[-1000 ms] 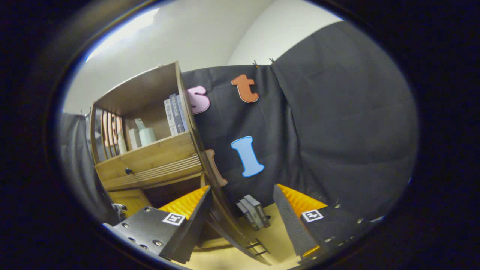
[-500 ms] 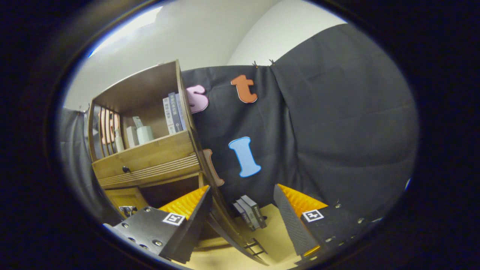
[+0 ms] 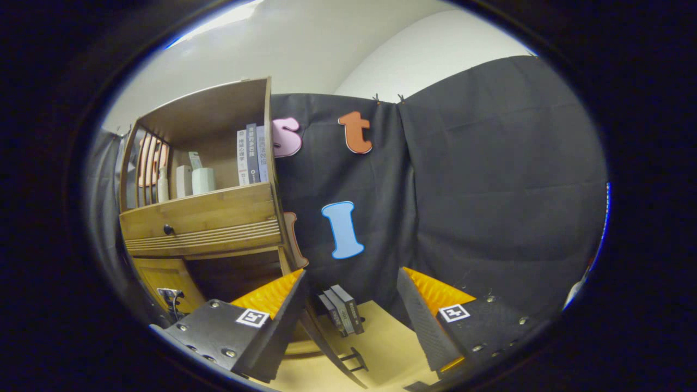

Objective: Open the right door of the double-door shoe cabinet with the right hand, and open the left door with the left hand.

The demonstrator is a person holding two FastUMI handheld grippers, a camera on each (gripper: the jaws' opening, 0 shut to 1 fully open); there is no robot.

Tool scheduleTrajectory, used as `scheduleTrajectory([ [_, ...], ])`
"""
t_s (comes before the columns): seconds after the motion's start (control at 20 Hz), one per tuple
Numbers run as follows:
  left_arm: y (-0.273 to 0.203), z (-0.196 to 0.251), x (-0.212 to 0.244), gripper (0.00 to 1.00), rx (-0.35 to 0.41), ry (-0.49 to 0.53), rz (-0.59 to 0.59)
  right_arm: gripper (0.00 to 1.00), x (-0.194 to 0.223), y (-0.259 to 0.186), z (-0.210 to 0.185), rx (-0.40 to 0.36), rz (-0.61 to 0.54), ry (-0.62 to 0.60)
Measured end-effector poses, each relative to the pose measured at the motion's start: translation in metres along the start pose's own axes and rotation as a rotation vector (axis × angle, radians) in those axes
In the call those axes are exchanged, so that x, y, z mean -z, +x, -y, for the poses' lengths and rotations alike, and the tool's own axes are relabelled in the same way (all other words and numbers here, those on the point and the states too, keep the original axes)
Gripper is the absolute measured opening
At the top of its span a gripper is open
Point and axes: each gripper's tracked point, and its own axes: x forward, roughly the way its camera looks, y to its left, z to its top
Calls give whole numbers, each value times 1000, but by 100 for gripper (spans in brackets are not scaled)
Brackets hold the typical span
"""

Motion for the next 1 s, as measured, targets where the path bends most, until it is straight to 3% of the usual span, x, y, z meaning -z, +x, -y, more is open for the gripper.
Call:
scheduleTrajectory([
  [0.45,-46,-8,11,29,-49,-16,55,97,-3,1,-2,-3,-6,-28],
  [0.7,-80,-15,24,29,-44,-37,38,97,-3,1,-2,-5,-12,-40],
  [1.0,-121,-36,39,29,-90,-50,29,97,-6,2,-5,-10,-7,-64],
])
